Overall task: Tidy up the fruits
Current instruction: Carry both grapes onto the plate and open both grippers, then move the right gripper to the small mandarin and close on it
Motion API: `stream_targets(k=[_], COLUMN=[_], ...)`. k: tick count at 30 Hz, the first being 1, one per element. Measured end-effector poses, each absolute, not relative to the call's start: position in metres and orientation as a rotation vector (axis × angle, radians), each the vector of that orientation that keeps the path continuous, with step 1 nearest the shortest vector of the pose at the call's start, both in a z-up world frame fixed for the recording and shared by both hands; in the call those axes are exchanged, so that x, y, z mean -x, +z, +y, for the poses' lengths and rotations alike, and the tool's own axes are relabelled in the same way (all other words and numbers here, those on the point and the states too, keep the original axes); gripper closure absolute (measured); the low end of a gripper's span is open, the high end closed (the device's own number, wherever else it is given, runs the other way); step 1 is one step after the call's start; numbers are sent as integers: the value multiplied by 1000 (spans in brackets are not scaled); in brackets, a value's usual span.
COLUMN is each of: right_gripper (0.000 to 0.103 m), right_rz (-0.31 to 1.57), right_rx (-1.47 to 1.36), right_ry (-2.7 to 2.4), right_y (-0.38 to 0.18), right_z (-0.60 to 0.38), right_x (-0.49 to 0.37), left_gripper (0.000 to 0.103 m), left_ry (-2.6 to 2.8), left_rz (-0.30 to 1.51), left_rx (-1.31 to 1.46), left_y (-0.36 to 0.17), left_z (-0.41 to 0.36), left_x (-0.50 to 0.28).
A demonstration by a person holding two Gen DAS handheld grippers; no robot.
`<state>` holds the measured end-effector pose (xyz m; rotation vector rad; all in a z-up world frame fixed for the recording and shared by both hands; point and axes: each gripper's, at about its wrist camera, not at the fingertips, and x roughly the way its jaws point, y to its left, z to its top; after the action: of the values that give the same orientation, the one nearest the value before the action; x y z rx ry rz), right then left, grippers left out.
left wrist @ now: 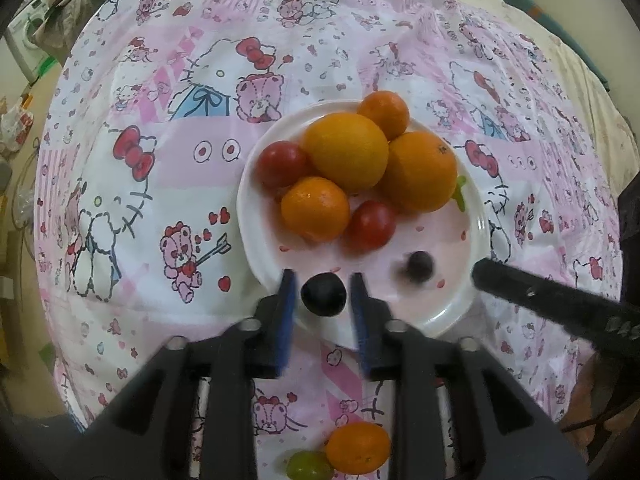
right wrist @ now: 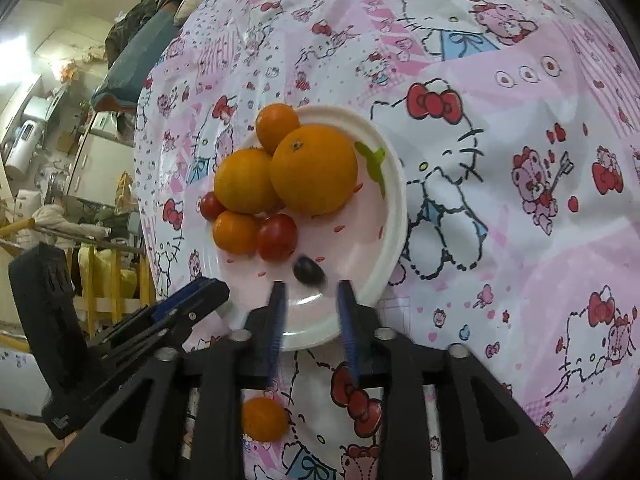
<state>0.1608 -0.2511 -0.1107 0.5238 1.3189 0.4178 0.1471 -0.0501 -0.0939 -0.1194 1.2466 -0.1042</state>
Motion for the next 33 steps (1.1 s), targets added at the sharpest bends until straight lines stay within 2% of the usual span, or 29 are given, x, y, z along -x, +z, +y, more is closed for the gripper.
stream_targets(k=[1,2,3,25,33], right_gripper=[48,48,48,43,43], right_rz=[1312,1304,1298,1242,1300], right_rx=[-536,-542,-540,-527,-511], right_ry=[411,407,403,397,460], right_y=[-110,-109,-108,-84,-86], right_z=[-254,-255,-256,-265,-248], right_x=[-161,-160,-160,-146,-124], left_gripper=[60,53,51,51,51], left_ry=[-100,-90,-86,-46,-54], left_rz=[1244,1237,1232,1192,1190], left_rx=[121,125,128,186,170], left_y=[-93,-92,-91,-73,-63], left_z=[-49,-48,-47,-13,-1], left_x=[-147,-146,-145,-128,-107])
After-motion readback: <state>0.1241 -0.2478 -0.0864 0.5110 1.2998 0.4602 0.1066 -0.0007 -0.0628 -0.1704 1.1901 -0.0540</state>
